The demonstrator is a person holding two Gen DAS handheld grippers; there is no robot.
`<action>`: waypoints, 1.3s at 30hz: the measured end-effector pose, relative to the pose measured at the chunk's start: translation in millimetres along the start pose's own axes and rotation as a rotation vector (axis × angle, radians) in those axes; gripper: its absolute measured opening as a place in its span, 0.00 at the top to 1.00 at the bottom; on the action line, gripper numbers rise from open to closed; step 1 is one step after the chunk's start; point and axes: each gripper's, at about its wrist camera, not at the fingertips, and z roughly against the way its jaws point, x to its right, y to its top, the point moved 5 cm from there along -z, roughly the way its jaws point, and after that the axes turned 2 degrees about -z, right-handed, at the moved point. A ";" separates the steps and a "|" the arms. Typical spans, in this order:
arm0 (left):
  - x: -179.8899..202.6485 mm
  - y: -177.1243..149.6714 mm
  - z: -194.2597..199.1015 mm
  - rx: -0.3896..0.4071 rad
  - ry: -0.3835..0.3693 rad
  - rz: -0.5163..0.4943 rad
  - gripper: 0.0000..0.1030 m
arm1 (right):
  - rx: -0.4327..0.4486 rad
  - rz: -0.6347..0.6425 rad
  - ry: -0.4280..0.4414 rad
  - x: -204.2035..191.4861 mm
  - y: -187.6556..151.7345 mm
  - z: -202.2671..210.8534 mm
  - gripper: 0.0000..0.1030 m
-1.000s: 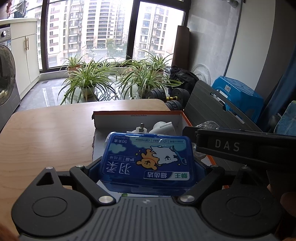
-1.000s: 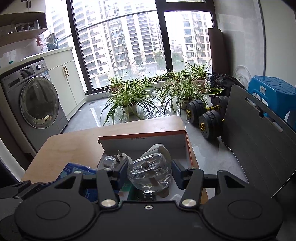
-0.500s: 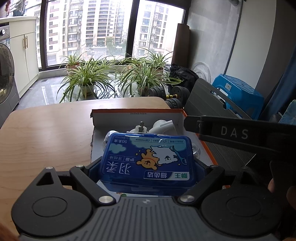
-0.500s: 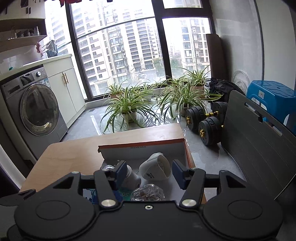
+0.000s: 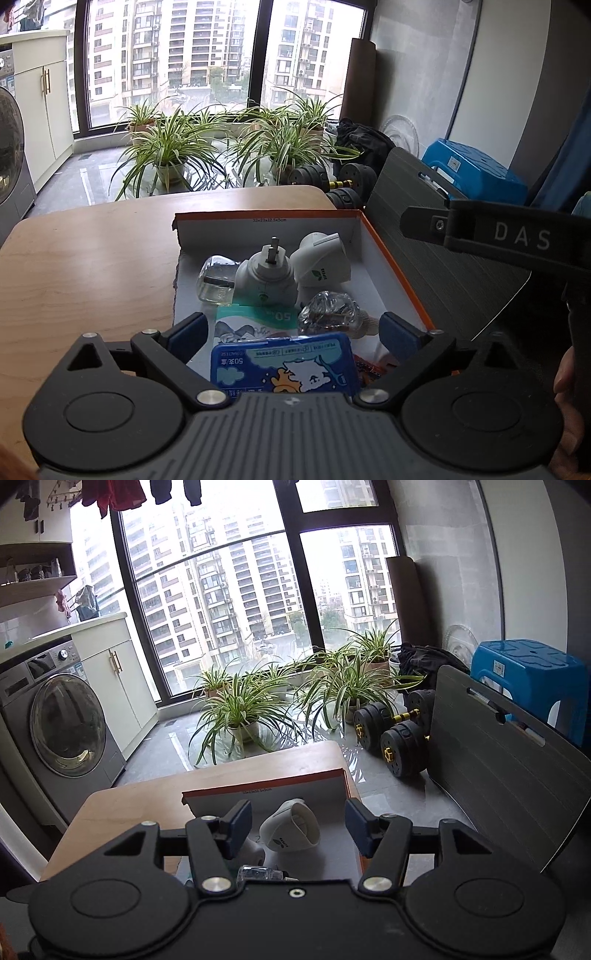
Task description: Organize rigid objects
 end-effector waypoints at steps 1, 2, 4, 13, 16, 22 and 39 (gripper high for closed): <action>-0.1 0.2 1.0 -0.002 0.002 0.001 0.00 | 0.001 0.002 0.000 0.1 0.0 0.7 0.33; -0.7 0.2 2.2 -0.003 0.002 0.002 0.00 | 0.003 0.005 0.001 0.3 -0.3 1.8 0.32; -1.4 0.2 5.9 -0.004 0.005 0.003 0.00 | 0.011 0.014 -0.006 0.5 -0.8 4.0 0.31; -3.5 -0.5 46.8 0.030 0.082 -0.011 0.00 | 0.035 0.048 -0.013 8.2 -7.5 29.8 0.23; -5.5 -6.6 62.4 0.028 0.126 0.002 0.00 | 0.030 0.044 0.006 12.7 -14.6 45.1 0.21; -1.3 -26.6 83.1 0.013 0.107 0.027 0.00 | -0.007 0.045 0.027 18.5 -34.2 71.0 0.20; 9.5 -77.8 91.6 -0.056 0.085 0.103 0.00 | -0.092 0.142 0.057 27.0 -79.7 108.3 0.17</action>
